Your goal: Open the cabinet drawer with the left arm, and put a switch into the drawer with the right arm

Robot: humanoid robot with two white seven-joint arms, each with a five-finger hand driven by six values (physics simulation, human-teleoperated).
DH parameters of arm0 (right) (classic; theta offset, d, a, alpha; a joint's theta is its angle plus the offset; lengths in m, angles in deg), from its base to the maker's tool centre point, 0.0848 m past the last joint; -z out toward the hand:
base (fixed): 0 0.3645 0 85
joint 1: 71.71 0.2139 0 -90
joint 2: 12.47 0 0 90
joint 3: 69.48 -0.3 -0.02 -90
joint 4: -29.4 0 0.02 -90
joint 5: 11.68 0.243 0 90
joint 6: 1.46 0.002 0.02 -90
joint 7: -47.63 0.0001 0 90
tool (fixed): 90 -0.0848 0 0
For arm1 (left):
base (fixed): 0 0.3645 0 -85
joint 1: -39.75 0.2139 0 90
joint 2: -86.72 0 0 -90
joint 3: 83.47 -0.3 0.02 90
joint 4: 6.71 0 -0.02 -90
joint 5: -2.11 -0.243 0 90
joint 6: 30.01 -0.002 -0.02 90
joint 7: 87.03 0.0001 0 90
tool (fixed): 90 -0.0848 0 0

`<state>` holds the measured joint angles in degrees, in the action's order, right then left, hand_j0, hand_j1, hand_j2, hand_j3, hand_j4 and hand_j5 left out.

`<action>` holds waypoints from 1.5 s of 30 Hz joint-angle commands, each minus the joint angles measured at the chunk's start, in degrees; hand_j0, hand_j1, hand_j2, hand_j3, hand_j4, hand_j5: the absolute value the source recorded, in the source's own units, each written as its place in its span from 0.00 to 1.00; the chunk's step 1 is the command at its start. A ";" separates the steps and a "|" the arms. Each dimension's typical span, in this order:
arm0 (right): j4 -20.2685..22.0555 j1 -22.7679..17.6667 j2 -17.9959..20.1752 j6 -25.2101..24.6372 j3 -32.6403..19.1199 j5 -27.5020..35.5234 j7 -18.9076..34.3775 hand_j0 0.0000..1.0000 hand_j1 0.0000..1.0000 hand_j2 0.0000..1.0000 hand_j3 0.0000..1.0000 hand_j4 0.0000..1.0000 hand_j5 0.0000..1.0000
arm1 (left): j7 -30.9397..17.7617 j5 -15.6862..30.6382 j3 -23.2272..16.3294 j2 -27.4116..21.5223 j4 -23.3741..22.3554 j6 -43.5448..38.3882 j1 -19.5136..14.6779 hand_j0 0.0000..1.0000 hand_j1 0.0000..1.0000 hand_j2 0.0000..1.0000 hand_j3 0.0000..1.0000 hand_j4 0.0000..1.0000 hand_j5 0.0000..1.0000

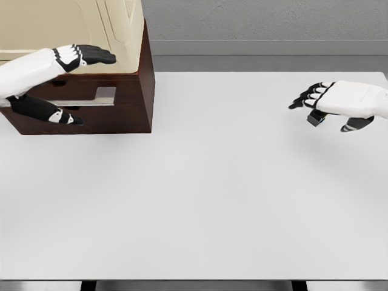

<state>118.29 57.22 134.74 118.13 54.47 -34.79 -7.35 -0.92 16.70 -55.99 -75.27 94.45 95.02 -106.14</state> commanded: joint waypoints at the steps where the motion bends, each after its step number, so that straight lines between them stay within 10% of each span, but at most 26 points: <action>1: -0.38 0.00 0.00 -0.23 -0.28 0.26 -0.02 1.00 1.00 1.00 1.00 1.00 1.00 | 0.02 0.36 -0.67 -1.92 0.00 -0.02 -0.01 1.00 1.00 1.00 1.00 1.00 1.00; 5: -0.82 0.00 0.09 0.03 -0.19 0.17 -0.02 1.00 1.00 1.00 1.00 1.00 1.00 | 0.02 0.53 -12.71 0.45 0.00 -0.02 -10.82 1.00 1.00 1.00 1.00 1.00 1.00; 9: -6.79 0.26 -0.35 -0.05 -0.11 0.17 -0.02 1.00 1.00 1.00 1.00 1.00 1.00 | 0.02 0.53 -17.81 1.33 0.00 -0.02 -12.40 1.00 1.00 1.00 1.00 1.00 1.00; 14: -18.84 3.87 -5.71 -0.41 0.16 0.17 -0.02 1.00 1.00 1.00 1.00 1.00 1.00 | 0.02 0.62 -18.87 0.89 0.00 -0.02 -12.93 1.00 1.00 1.00 1.00 1.00 1.00; 26: -29.99 7.47 -14.06 0.03 0.86 -2.73 -0.02 1.00 1.00 1.00 1.00 1.00 1.00 | 0.02 1.41 -18.17 1.15 0.00 -0.02 -15.74 1.00 1.00 1.00 1.00 1.00 1.00; 32: -34.39 8.70 -16.17 -0.05 3.32 -3.96 -0.02 1.00 1.00 1.00 1.00 1.00 1.00 | -19.84 4.57 -18.08 -0.78 0.00 -0.02 -17.24 1.00 1.00 1.00 1.00 1.00 1.00; 45: -40.19 11.86 -20.65 -2.34 3.23 -10.81 -0.02 1.00 1.00 1.00 1.00 1.00 1.00 | -20.37 15.12 -18.25 -5.44 -0.09 -3.03 -18.20 1.00 1.00 1.00 1.00 1.00 1.00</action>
<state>78.78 69.26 115.22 116.47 57.72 -44.33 -7.35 -21.09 30.56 -74.35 -80.35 94.36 93.57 -124.33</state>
